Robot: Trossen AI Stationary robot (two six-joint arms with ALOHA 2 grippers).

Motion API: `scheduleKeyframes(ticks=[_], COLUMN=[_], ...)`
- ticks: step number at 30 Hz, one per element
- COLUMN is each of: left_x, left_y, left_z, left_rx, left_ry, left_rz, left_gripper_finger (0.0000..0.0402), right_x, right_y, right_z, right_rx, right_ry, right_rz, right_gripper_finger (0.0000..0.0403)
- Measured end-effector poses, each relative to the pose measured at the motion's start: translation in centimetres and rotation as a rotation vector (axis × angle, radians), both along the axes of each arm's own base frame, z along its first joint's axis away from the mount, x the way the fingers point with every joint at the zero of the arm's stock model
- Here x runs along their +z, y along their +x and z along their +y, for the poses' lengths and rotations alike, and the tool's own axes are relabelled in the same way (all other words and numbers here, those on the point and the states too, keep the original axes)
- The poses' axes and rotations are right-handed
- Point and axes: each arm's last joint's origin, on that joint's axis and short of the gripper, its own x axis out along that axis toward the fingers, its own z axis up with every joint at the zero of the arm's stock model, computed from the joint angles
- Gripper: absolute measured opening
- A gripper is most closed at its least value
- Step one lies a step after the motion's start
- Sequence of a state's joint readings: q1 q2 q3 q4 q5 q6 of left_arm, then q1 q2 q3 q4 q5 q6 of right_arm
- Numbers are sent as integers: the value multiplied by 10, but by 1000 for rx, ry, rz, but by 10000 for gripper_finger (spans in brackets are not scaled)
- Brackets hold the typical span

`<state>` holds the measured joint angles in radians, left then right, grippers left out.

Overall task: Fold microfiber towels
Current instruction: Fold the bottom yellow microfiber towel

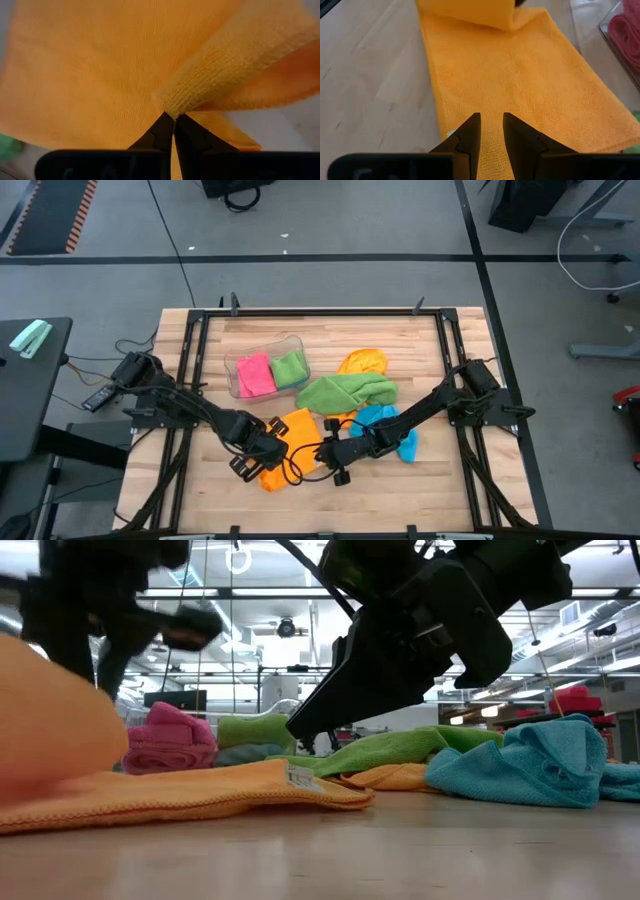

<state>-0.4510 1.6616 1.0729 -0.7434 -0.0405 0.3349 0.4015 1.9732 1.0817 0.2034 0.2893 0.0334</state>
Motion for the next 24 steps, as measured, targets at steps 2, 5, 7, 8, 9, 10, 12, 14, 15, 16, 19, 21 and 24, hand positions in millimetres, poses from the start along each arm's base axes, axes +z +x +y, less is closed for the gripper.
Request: scheduleKeyframes(ticks=[2, 5, 7, 8, 9, 10, 12, 14, 15, 16, 19, 21, 24], left_x=[-11, -23, -29, -31, -31, -31, -30, -28, -26, -24, -19, -17, -19], left_y=[4, 8, 11, 12, 13, 14, 17, 18, 20, 22, 25, 27, 27], left_z=[1, 3, 4, 5, 6, 7, 8, 10, 10, 10, 9, 8, 8], left_rx=[-25, -53, -68, -70, -73, -76, -72, -69, -69, -74, -96, -108, -111], left_ry=[23, 48, 56, 59, 60, 60, 57, 53, 51, 48, 49, 45, 50], left_rz=[30, 65, 75, 79, 74, 66, 46, 33, 24, 13, -1, -22, -10], left_gripper_finger=[19, 8, 7, 9, 14, 20, 30, 35, 35, 33, 22, 15, 11], right_x=[0, 0, 0, 0, 0, 0, 0, 0, 0, 0, -1, -1, -1], right_y=[0, 0, 0, 0, 0, 0, 0, 0, 0, 0, 1, 1, 1], right_z=[0, 0, 0, 0, 0, 0, 0, 0, -1, -1, -4, -6, -6], right_rx=[0, 0, 0, 0, 0, 0, 4, 8, 9, 8, 1, -3, -3], right_ry=[-1, -1, -2, -2, -2, -3, -9, -15, -17, -18, -19, -21, -23], right_rz=[2, 3, 5, 5, 5, 5, 5, 5, 5, 5, 6, 11, 16], right_gripper_finger=[92, 92, 92, 92, 92, 92, 92, 92, 92, 92, 92, 92, 92])
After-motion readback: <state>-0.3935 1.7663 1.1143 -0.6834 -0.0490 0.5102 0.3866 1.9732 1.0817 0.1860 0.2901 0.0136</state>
